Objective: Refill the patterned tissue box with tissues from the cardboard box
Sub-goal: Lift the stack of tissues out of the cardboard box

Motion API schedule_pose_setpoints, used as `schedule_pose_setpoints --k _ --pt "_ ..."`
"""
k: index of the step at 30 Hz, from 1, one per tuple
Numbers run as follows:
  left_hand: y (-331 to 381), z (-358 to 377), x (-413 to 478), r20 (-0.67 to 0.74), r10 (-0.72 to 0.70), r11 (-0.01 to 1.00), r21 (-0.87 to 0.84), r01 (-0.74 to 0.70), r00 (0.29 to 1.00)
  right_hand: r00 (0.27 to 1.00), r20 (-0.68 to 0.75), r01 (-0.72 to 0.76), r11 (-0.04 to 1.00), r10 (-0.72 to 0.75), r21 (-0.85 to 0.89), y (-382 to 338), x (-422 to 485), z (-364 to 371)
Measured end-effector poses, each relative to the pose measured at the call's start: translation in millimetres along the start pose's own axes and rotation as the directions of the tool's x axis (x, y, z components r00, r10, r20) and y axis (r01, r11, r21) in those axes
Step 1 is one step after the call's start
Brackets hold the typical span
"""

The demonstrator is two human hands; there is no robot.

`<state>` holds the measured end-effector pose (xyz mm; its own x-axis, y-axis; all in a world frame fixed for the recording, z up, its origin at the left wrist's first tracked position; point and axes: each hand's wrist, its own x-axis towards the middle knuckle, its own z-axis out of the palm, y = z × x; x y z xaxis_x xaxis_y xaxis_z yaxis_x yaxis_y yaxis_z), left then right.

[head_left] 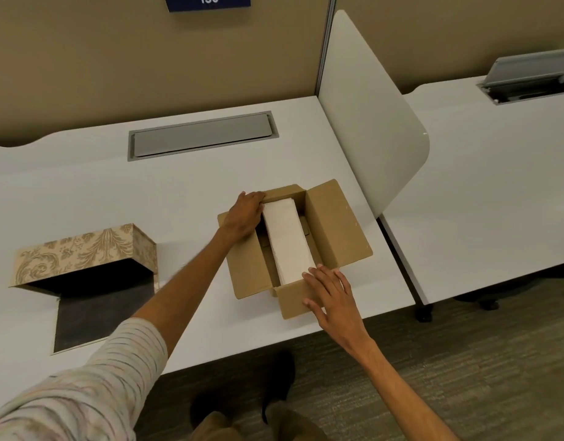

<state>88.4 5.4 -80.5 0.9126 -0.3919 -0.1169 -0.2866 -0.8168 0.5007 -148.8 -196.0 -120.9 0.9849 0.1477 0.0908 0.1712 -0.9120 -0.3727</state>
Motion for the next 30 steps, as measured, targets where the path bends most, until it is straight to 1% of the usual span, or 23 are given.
schedule_pose_setpoints --k 3,8,12,15,17,19,21,24,26,27,29,30 --pt "2 -1 -1 -0.020 -0.041 0.997 -0.065 0.040 0.999 0.998 -0.046 -0.044 0.999 0.045 0.025 -3 3 8" --pt "4 1 3 -0.037 -0.084 0.992 -0.101 0.080 0.996 0.986 -0.084 -0.140 0.990 0.141 0.021 -16 15 14" --pt "5 -1 2 -0.029 -0.074 0.996 -0.047 0.072 0.997 0.983 -0.072 -0.167 0.986 0.167 0.014 -21 19 11" --pt "11 -3 -1 -0.022 -0.022 0.997 0.070 0.023 1.000 0.987 -0.027 -0.157 0.988 0.157 0.005 -18 16 6" --pt "17 -3 -5 -0.088 -0.005 0.992 0.125 0.016 0.996 0.989 0.003 -0.145 0.989 0.145 0.032 -15 14 1" --pt "27 -1 -10 -0.187 -0.028 0.997 0.060 0.040 0.982 0.993 0.023 -0.121 0.991 0.120 0.060 -15 13 -7" --pt "39 4 -17 -0.261 -0.091 0.993 -0.094 0.068 0.961 0.994 0.001 -0.107 0.987 0.107 0.122 -18 13 -14" --pt "58 14 -30 -0.319 -0.202 0.936 -0.341 0.087 0.926 0.976 -0.093 -0.165 0.943 0.199 0.289 -27 18 -26" --pt "71 22 -34 -0.299 -0.293 0.892 -0.428 0.147 0.908 0.949 -0.130 -0.215 0.889 0.288 0.404 -32 30 -32" --pt "77 26 -35 -0.273 -0.336 0.874 -0.446 0.191 0.901 0.935 -0.129 -0.242 0.861 0.330 0.448 -36 40 -35" --pt "86 35 -34 -0.206 -0.418 0.841 -0.455 0.291 0.885 0.906 -0.071 -0.334 0.808 0.418 0.485 -40 65 -41" --pt "89 39 -33 -0.165 -0.461 0.814 -0.470 0.341 0.872 0.890 -0.009 -0.398 0.788 0.455 0.469 -40 79 -43"
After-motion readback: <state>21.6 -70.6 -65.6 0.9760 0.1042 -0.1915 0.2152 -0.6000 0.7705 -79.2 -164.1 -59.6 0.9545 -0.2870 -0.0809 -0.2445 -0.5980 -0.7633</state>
